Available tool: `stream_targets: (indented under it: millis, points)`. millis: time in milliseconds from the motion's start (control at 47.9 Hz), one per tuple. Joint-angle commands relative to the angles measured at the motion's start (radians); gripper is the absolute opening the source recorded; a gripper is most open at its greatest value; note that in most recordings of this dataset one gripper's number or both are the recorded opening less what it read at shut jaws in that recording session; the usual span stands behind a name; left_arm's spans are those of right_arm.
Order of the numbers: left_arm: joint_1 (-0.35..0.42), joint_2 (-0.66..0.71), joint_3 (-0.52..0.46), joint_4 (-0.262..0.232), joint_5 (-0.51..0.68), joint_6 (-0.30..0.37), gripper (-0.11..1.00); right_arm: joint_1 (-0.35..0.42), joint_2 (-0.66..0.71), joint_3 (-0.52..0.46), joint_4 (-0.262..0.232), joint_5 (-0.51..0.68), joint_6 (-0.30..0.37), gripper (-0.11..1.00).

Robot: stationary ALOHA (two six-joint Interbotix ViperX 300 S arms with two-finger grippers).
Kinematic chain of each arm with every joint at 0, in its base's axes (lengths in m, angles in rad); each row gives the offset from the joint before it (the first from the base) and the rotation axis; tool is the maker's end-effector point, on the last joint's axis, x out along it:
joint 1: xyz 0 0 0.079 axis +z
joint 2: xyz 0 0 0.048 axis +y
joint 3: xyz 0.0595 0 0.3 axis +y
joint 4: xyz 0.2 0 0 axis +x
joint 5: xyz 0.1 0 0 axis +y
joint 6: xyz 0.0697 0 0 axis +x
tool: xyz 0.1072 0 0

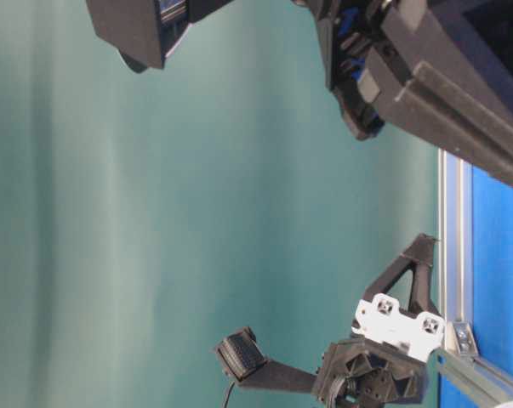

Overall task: Insert the wire through the string loop located on the left side.
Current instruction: 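Move the right gripper with the cable plug toward the frame's lower-left corner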

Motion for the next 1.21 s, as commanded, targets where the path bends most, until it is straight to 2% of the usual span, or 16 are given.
stream_targets:
  millis: [0, 396, 918, 1189]
  points:
    - [-0.002, -0.035, -0.008, 0.003, -0.005, -0.002, 0.00, 0.002, -0.026, -0.018, -0.002, -0.005, -0.002, 0.00]
    - [-0.002, -0.035, -0.006, 0.003, -0.005, 0.000, 0.00, -0.035, -0.026, -0.014, 0.000, -0.005, -0.002, 0.00]
    - [-0.002, -0.038, 0.002, 0.003, -0.005, 0.000, 0.00, -0.232, -0.038, 0.008, 0.000, -0.005, -0.002, 0.00]
    - [-0.002, -0.040, 0.003, 0.003, -0.006, 0.000, 0.00, -0.295, -0.038, 0.018, 0.000, -0.006, -0.002, 0.00]
